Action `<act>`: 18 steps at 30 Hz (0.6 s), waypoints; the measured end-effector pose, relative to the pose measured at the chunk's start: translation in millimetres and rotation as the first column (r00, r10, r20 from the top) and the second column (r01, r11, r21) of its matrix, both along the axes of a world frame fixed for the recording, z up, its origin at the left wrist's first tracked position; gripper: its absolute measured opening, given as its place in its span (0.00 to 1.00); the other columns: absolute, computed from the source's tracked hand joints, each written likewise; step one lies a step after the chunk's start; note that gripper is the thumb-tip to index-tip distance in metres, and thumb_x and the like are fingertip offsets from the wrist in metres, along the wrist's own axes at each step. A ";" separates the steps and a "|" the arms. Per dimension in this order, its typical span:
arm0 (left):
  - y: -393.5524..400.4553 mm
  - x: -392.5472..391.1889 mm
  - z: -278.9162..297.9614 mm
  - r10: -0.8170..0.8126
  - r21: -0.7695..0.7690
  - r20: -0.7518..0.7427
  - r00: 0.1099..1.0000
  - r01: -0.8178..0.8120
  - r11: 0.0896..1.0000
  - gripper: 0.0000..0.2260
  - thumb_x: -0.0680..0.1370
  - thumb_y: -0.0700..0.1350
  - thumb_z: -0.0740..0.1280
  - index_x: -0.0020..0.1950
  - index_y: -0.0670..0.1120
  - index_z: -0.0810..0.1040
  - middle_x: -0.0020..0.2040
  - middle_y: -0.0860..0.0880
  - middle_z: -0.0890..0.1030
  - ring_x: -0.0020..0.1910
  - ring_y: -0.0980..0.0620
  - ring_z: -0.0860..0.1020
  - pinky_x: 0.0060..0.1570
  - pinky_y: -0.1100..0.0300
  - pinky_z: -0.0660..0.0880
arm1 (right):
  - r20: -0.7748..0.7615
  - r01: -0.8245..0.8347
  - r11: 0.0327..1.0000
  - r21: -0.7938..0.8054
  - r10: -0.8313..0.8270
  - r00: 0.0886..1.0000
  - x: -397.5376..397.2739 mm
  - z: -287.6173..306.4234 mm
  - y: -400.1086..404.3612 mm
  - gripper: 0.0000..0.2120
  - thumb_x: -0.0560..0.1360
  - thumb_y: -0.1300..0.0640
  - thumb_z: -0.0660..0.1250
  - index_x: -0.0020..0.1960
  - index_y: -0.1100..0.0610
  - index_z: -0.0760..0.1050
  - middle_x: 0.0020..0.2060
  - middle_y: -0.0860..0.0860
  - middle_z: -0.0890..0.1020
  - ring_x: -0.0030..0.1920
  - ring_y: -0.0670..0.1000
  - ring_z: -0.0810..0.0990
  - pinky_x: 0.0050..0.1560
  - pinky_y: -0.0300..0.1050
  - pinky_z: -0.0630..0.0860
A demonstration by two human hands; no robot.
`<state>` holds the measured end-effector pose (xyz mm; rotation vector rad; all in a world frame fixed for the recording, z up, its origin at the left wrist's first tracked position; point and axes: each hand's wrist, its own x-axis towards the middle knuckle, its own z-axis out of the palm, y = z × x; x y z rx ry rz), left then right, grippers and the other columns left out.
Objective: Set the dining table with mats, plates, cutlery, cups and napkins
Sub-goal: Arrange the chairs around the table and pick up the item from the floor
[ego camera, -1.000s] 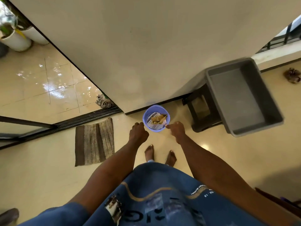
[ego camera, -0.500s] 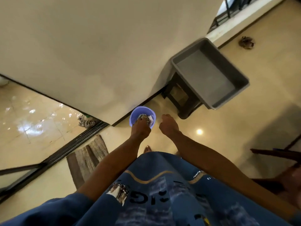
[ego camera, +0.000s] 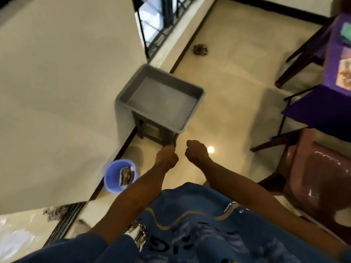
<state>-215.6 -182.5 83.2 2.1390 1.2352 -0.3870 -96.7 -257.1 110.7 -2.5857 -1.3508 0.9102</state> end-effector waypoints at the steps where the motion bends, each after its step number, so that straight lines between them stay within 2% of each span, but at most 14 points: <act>1: -5.2 26.1 -0.1 -0.039 -0.004 -0.015 0.999 0.039 0.999 0.15 0.78 0.42 0.61 0.64 0.44 0.74 0.64 0.43 0.77 0.61 0.43 0.76 0.57 0.53 0.73 | 0.010 0.024 1.000 -0.003 -0.024 1.000 26.0 -0.3 -6.0 0.11 0.76 0.64 0.58 0.56 0.62 0.74 0.56 0.58 0.79 0.57 0.60 0.77 0.56 0.49 0.70; 6: -30.8 148.9 3.9 -0.197 0.004 -0.007 0.980 0.197 0.980 0.15 0.78 0.44 0.60 0.64 0.42 0.74 0.63 0.43 0.76 0.61 0.43 0.76 0.57 0.53 0.72 | 0.041 0.174 0.985 -0.011 -0.174 0.984 144.3 4.7 -47.2 0.11 0.76 0.63 0.58 0.56 0.62 0.74 0.55 0.58 0.79 0.55 0.60 0.78 0.54 0.48 0.72; 13: -16.3 272.5 14.6 -0.298 0.050 0.028 0.954 0.297 0.954 0.14 0.78 0.44 0.61 0.62 0.43 0.75 0.61 0.43 0.78 0.59 0.44 0.76 0.56 0.53 0.73 | 0.022 0.305 0.952 -0.004 -0.305 0.952 259.6 -2.9 -60.6 0.06 0.75 0.63 0.59 0.49 0.60 0.73 0.52 0.58 0.80 0.51 0.61 0.79 0.43 0.44 0.68; 15: 0.2 300.1 11.8 -0.294 0.048 0.002 0.956 0.293 0.955 0.14 0.77 0.44 0.62 0.61 0.42 0.76 0.60 0.43 0.79 0.57 0.44 0.77 0.54 0.53 0.74 | -0.007 0.337 0.941 0.014 -0.337 0.942 287.4 -3.0 -47.7 0.06 0.74 0.63 0.59 0.49 0.59 0.74 0.53 0.58 0.80 0.52 0.61 0.79 0.44 0.44 0.69; 18: 24.2 346.0 3.5 -0.310 0.039 -0.026 0.951 0.310 0.950 0.14 0.78 0.46 0.63 0.61 0.41 0.76 0.59 0.42 0.79 0.57 0.43 0.78 0.51 0.55 0.73 | -0.011 0.351 0.936 0.026 -0.351 0.936 336.0 -6.7 -23.4 0.11 0.75 0.62 0.59 0.54 0.60 0.76 0.55 0.58 0.79 0.55 0.61 0.78 0.49 0.45 0.71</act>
